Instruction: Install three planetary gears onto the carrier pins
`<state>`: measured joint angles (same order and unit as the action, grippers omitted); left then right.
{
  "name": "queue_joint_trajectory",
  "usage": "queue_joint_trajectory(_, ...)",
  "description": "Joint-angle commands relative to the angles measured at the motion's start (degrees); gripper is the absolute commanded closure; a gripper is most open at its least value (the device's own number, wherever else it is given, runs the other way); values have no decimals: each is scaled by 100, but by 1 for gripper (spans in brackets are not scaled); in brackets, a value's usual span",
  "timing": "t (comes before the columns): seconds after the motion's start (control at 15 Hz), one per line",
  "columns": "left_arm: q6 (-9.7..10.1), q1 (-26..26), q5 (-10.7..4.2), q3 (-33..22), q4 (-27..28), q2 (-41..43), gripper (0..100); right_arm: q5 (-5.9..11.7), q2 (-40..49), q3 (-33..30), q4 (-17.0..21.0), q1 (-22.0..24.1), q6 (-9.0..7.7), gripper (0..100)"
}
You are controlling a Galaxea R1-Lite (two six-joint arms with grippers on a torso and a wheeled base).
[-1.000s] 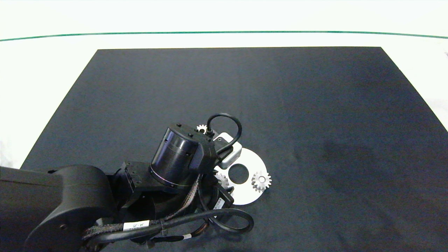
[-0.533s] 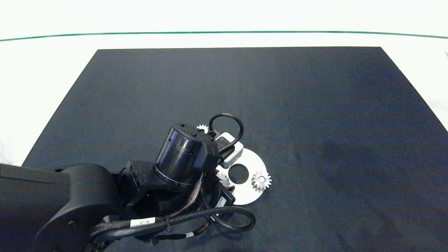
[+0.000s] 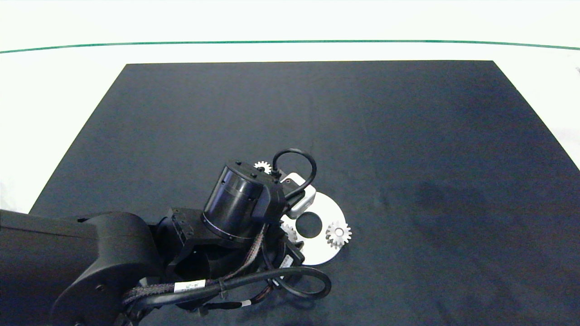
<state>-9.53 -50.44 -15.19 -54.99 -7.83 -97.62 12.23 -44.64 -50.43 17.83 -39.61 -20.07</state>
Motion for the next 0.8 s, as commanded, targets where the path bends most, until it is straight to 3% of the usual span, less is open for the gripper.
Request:
queue_joint_trajectory(0.07,-5,0,-10,-3,-8,-11,84,8,-1,-2,9,-3,-15,0)
queue_joint_trajectory(0.53,-5,-9,-10,6,-8,-11,84,8,-1,-2,9,-3,-15,0)
queue_joint_trajectory(0.6,-5,-9,-10,6,-8,-11,0,8,-1,-2,9,-3,-15,0)
queue_joint_trajectory(0.8,-5,-9,-10,6,-17,-11,0,8,-1,-2,9,-3,-15,0)
